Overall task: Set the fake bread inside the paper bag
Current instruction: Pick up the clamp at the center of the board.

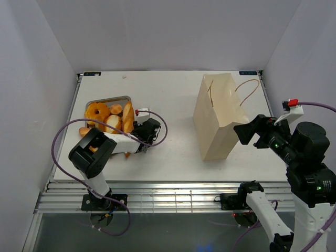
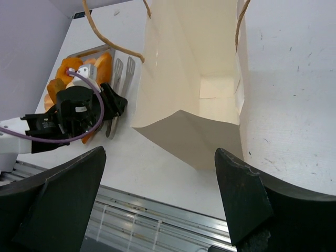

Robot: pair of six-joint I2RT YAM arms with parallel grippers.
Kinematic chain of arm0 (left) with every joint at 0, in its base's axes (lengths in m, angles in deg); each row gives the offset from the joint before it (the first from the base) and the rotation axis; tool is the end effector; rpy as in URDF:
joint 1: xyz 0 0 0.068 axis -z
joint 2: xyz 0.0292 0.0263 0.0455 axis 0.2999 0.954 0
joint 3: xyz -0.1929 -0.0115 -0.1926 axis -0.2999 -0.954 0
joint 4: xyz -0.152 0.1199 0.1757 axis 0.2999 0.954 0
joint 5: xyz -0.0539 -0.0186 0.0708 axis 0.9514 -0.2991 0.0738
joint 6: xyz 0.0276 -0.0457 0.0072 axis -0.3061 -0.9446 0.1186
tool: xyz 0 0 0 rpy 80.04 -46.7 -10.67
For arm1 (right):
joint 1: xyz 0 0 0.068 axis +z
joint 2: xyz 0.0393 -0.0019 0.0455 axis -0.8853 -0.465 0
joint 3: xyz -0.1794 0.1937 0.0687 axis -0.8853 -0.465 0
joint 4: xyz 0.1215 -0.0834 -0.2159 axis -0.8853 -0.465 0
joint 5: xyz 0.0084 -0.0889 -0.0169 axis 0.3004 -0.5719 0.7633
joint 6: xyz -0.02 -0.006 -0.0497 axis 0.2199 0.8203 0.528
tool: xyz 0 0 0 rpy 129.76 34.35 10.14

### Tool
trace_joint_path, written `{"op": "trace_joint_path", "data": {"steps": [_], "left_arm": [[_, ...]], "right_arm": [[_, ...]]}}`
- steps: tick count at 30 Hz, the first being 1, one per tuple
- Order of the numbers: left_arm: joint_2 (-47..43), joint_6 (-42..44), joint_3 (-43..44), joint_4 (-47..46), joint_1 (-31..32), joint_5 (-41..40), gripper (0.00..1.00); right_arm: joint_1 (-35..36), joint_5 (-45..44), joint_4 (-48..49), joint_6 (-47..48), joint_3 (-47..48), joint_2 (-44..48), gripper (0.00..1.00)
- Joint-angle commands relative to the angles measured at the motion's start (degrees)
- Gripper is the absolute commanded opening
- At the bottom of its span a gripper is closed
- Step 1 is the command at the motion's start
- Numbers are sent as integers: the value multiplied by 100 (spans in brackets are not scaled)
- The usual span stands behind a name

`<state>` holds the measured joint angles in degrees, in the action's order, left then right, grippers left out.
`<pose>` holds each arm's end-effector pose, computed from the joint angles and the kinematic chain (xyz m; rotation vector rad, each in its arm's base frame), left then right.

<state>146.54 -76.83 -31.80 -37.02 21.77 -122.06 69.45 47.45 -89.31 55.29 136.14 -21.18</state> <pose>0.2617 -0.1849 0.1289 -0.2001 2.1702 0.1062 0.0517 0.0141 0.4515 0.0388 1.8500 0.5164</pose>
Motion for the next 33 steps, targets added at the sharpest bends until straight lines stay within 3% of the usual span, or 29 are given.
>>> {"op": "trace_joint_path", "data": {"steps": [1, 10, 27, 33], "left_arm": [[-345, -50, -310, 311, 33, 646, 57], [-1426, -15, -310, 582, 33, 1296, 54], [-3439, -594, 788, 2313, -81, 3185, 52], [-4248, -999, 1061, 2604, -248, 4107, 54]], "right_arm": [[22, -312, 180, 26, 385, -240, 90], [22, -558, 180, 88, 737, -556, 90], [22, -1798, -92, 544, 1159, -1119, 90], [22, -2080, -67, 738, 896, -1233, 90]]}}
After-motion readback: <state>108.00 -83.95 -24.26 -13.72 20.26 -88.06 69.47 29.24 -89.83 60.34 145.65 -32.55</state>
